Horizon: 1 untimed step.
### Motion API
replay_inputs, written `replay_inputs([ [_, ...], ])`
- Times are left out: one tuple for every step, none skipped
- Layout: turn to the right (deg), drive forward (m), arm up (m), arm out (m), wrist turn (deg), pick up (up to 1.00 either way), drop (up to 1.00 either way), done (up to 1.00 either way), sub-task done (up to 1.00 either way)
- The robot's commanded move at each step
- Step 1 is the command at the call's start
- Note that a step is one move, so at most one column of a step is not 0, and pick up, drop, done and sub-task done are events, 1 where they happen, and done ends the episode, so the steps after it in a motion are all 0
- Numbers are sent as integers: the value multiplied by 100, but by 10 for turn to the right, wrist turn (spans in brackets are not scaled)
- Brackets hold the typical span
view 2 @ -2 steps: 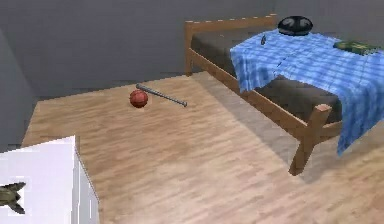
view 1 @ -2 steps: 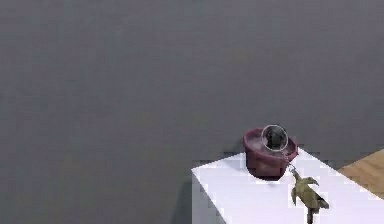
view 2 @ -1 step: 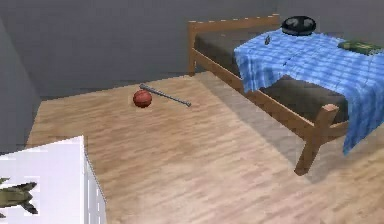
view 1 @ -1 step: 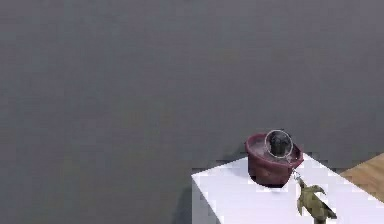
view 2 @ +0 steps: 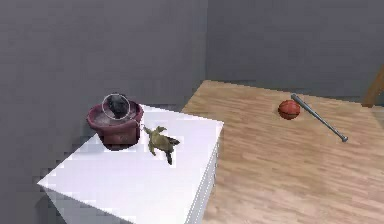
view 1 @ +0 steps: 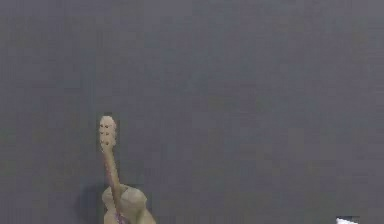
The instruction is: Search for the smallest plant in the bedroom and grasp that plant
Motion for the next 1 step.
replay_inputs([
  [-180,0,0,0,0,0,0,0,0],
])
